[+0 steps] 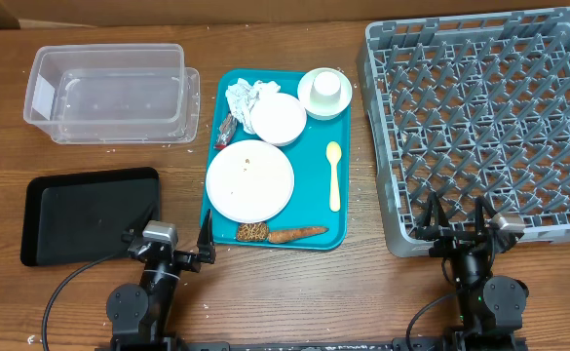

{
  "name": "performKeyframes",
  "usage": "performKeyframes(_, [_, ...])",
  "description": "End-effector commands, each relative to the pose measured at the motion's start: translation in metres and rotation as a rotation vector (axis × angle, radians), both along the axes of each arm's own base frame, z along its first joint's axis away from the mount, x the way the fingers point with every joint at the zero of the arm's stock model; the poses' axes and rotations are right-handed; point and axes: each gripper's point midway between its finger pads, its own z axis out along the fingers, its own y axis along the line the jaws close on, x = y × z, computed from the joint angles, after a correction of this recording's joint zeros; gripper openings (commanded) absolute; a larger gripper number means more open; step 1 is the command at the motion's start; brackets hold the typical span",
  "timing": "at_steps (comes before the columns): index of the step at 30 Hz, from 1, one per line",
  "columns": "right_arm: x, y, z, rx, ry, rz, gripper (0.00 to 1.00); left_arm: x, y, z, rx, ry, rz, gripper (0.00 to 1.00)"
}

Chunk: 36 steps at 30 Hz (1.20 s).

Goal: Sort waste into correct bins and load items into the dishwasher

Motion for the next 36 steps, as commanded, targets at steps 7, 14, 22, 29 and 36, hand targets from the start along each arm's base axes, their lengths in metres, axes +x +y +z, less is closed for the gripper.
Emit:
performKeyframes(7, [0.0, 0.001, -0.001, -0.006, -0.008, 0.005, 1.0, 0.0, 0.001, 0.0, 0.02, -0.01, 0.006, 1.0])
performKeyframes(14, [0.0, 0.001, -0.001, -0.006, -0.008, 0.005, 1.0, 0.0, 0.001, 0.0, 0.02, -0.01, 0.006, 1.0])
performKeyframes(22, [0.0, 0.001, -0.001, -0.006, -0.008, 0.005, 1.0, 0.0, 0.001, 0.0, 0.02, -0.01, 0.005, 1.0])
performKeyframes(29, [0.0, 0.001, -0.001, -0.006, -0.008, 0.005, 1.0, 0.0, 0.001, 0.0, 0.02, -0.011, 0.007, 1.0])
performKeyframes(36, [0.0, 0.001, -0.001, -0.006, -0.008, 0.005, 1.0, -0.014, -0.042, 0.005, -0.187, 0.036, -0.249, 1.0])
